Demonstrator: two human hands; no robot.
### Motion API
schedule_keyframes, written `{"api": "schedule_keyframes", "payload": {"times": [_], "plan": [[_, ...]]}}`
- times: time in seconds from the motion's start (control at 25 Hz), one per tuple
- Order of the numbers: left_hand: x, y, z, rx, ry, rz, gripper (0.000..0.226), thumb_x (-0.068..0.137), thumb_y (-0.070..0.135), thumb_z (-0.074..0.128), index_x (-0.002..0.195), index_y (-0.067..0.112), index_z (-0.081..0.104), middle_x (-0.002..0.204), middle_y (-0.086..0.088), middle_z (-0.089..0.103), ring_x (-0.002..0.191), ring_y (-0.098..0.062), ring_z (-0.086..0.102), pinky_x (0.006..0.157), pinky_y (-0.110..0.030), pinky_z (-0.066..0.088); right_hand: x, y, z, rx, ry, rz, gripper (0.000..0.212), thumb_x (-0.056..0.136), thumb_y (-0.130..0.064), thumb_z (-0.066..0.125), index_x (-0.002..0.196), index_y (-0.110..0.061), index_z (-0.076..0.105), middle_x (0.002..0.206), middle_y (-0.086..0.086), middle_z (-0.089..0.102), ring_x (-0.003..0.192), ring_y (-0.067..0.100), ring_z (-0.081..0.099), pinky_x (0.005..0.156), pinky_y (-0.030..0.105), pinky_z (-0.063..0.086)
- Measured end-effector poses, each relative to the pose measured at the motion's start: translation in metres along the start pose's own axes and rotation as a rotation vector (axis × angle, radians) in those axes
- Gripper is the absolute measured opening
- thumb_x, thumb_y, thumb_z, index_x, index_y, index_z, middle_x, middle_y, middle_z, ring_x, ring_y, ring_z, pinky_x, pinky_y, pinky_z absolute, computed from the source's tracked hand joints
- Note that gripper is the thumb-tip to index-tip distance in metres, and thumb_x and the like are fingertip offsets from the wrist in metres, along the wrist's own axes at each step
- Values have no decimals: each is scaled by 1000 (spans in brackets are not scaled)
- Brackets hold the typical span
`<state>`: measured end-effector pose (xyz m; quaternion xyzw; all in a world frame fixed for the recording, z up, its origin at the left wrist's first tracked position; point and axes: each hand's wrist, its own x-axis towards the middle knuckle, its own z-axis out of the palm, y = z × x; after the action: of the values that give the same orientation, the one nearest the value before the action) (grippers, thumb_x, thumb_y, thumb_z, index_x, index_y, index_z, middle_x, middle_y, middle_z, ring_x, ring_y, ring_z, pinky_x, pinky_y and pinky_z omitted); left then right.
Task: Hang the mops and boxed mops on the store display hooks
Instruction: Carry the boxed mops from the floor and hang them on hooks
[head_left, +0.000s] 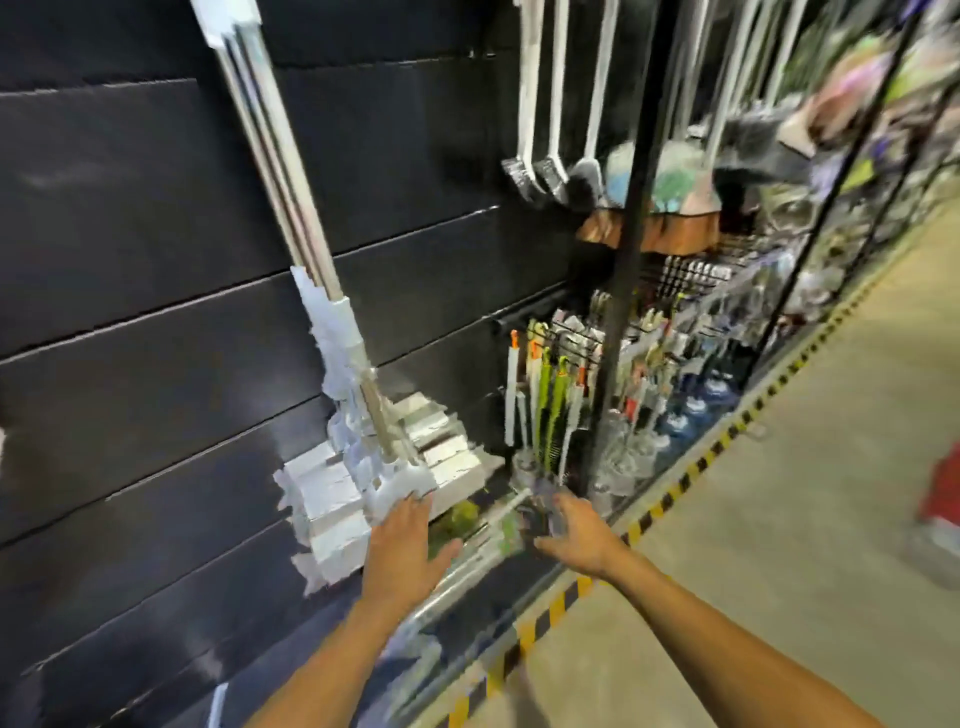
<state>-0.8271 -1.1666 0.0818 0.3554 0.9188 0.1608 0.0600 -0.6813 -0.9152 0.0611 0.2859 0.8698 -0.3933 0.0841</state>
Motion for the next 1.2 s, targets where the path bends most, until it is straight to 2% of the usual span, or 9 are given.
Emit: {"api": "schedule_keyframes", "payload": {"times": [0.08, 0.2, 0.44, 0.6, 0.92, 1.08, 1.2], "plan": [[30, 67, 21, 30, -57, 118, 92, 92, 76, 40, 164, 22, 23, 171, -8, 25, 157, -32, 24, 126, -49, 26, -35, 43, -44, -17, 146, 120, 89, 81, -62, 69, 153, -19, 39, 151, 8, 44, 137, 31, 51, 110, 46, 48], [67, 154, 57, 73, -114, 292, 87, 97, 69, 48, 165, 24, 19, 173, -5, 20, 160, -30, 16, 126, -49, 26, -81, 99, -94, 16, 303, 270, 82, 92, -47, 68, 160, -17, 31, 159, 11, 38, 143, 32, 44, 115, 41, 42], [116, 322, 147, 115, -275, 623, 88, 94, 75, 42, 164, 25, 22, 171, -3, 25, 159, -26, 20, 126, -49, 28, -150, 235, -155, 157, 496, 548, 84, 94, -44, 68, 161, -14, 28, 165, 10, 29, 147, 32, 41, 120, 41, 38], [153, 413, 202, 123, -343, 767, 86, 95, 73, 43, 164, 25, 23, 171, -4, 26, 159, -27, 21, 126, -49, 23, -164, 304, -188, 219, 587, 693, 85, 95, -42, 69, 162, -13, 25, 166, 11, 28, 150, 32, 36, 123, 39, 33], [239, 597, 286, 173, -495, 1037, 82, 99, 68, 39, 166, 30, 10, 175, 0, 10, 161, -25, 10, 128, -48, 14, -155, 424, -263, 289, 640, 938, 85, 96, -44, 65, 163, -13, 23, 168, 9, 24, 153, 29, 30, 124, 38, 31], [271, 684, 326, 140, -513, 1141, 84, 93, 72, 33, 164, 27, 27, 172, -3, 24, 159, -29, 24, 124, -52, 23, -152, 487, -306, 247, 672, 1011, 82, 95, -47, 63, 162, -17, 25, 169, 7, 24, 153, 28, 30, 121, 40, 36], [292, 746, 358, 207, -565, 1137, 82, 98, 67, 43, 165, 31, 14, 175, 1, 11, 161, -24, 10, 128, -49, 15, -147, 541, -343, 251, 676, 1045, 80, 96, -47, 62, 162, -17, 27, 169, 8, 23, 154, 29, 28, 121, 41, 35]]}}
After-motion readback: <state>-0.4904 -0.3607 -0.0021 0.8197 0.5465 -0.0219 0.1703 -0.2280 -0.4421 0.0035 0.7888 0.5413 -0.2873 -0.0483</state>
